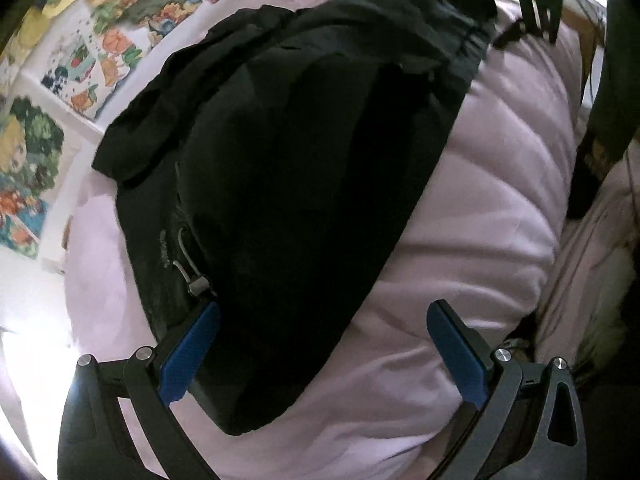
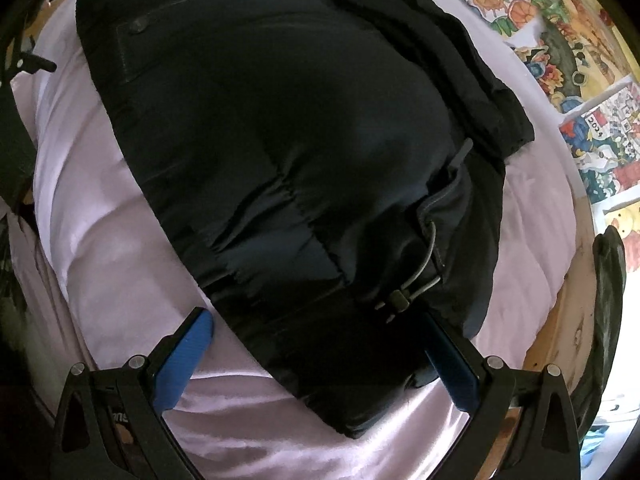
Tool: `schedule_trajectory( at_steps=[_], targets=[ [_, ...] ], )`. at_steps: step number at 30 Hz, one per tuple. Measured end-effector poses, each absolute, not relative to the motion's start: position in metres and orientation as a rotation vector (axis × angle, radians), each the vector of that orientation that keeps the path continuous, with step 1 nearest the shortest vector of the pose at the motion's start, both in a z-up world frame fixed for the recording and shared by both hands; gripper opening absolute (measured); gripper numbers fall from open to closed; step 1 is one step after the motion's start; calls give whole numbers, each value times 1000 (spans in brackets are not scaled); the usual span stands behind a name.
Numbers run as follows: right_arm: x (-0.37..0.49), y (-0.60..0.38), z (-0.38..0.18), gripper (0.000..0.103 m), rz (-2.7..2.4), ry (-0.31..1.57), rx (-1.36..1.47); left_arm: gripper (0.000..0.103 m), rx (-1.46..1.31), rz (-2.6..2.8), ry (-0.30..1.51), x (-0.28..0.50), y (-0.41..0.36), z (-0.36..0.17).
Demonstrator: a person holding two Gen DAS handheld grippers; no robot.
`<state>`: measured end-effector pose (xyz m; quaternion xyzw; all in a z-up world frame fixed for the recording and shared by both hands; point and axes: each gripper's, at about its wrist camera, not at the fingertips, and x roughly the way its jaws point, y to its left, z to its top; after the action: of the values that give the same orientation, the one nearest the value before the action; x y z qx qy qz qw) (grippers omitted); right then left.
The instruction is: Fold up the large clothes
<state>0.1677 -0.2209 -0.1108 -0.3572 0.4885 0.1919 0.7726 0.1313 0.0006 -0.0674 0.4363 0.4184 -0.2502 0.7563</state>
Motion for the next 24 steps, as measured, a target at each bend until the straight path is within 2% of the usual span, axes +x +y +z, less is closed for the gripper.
schedule_trajectory(
  at_steps=[4, 8, 18, 24],
  targets=[
    [168, -219, -112, 103, 413, 1058, -781, 102, 1052, -444, 889, 133, 10, -89],
    [169, -219, -112, 103, 411, 1058, -777, 102, 1012, -368, 887, 146, 20, -90],
    [168, -219, -113, 103, 411, 1049, -776, 101, 705, -224, 811, 189, 55, -31],
    [164, -223, -111, 103, 443, 1037, -775, 100, 669, -215, 737, 188, 47, -9]
  ],
)
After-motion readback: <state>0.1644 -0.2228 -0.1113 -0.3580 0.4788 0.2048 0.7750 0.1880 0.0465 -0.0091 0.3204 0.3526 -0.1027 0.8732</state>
